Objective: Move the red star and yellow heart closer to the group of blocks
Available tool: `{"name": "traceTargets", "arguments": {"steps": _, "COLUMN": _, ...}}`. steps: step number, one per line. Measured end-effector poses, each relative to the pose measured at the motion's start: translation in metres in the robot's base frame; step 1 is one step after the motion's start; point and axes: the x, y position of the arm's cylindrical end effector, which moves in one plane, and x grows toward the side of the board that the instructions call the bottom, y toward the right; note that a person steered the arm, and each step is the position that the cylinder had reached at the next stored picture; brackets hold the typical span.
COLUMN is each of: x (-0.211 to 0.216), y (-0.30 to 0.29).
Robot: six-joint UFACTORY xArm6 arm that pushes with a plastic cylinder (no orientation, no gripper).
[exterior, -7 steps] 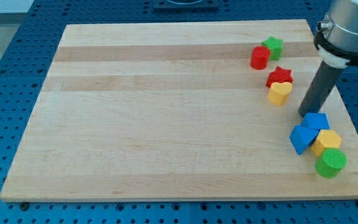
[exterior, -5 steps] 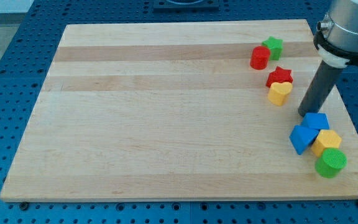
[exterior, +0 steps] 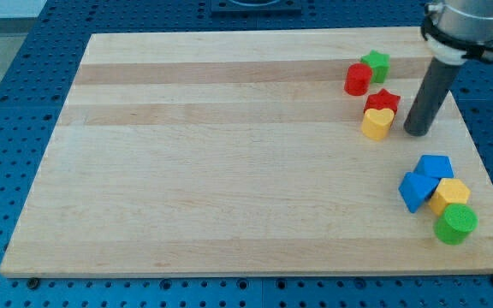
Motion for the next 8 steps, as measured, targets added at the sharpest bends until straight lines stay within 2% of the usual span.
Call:
{"name": "traceTargets", "arguments": {"steps": 2, "x": -0.049, "y": -0.005}}
{"name": "traceTargets", "arguments": {"steps": 4, "x": -0.049, "y": -0.069}}
{"name": "traceTargets", "arguments": {"steps": 6, "x": -0.039, "y": -0.078}}
{"name": "traceTargets", "arguments": {"steps": 8, "x": -0.005, "y": -0.078}}
